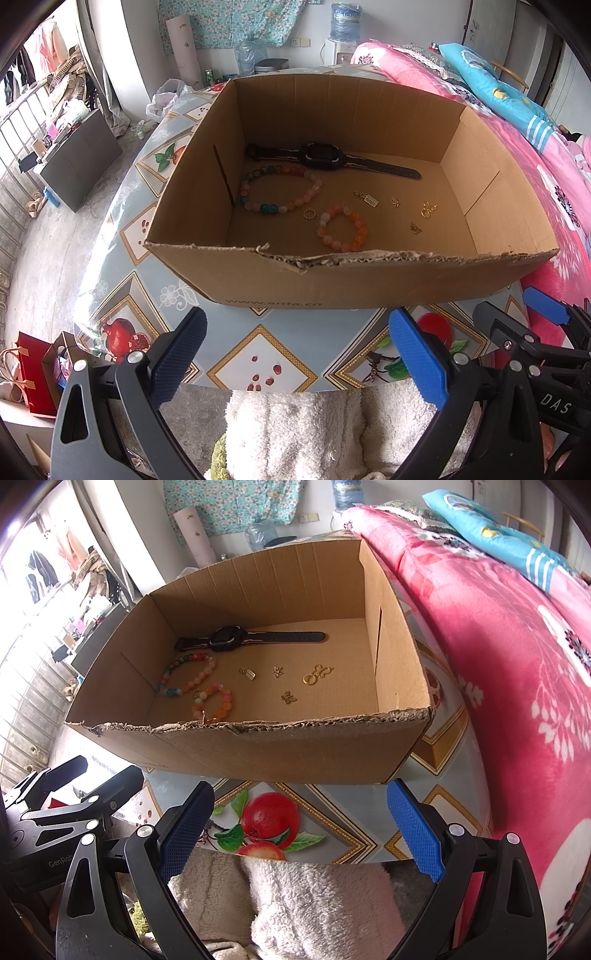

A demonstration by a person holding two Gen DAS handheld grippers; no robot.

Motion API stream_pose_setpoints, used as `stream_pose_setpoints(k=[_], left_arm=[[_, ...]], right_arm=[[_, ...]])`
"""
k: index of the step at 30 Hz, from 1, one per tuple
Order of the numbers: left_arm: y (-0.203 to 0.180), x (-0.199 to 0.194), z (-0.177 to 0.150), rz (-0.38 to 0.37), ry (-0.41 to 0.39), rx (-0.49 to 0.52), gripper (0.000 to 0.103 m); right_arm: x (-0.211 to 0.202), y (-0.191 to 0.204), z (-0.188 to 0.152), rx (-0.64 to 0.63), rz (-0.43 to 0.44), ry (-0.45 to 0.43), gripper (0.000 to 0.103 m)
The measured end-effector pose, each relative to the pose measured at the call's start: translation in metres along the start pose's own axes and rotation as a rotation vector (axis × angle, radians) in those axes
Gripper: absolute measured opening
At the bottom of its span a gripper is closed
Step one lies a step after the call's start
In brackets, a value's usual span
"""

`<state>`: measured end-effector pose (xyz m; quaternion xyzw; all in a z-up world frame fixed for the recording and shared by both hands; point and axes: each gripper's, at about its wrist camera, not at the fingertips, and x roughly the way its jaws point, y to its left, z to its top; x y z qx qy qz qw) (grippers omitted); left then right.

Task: Organize jewelry

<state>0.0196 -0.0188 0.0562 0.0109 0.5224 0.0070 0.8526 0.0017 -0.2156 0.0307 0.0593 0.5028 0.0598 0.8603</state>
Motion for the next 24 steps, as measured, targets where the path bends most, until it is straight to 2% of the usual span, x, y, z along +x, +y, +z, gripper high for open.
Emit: stream_pose_setpoints(k=[24], left_arm=[[0.0014,-0.0014,-0.0001,-0.003,0.007,-0.005,0.097]], right_arm=[[0.0,0.0012,0.0009,0.0,-0.002,0.002,0.09]])
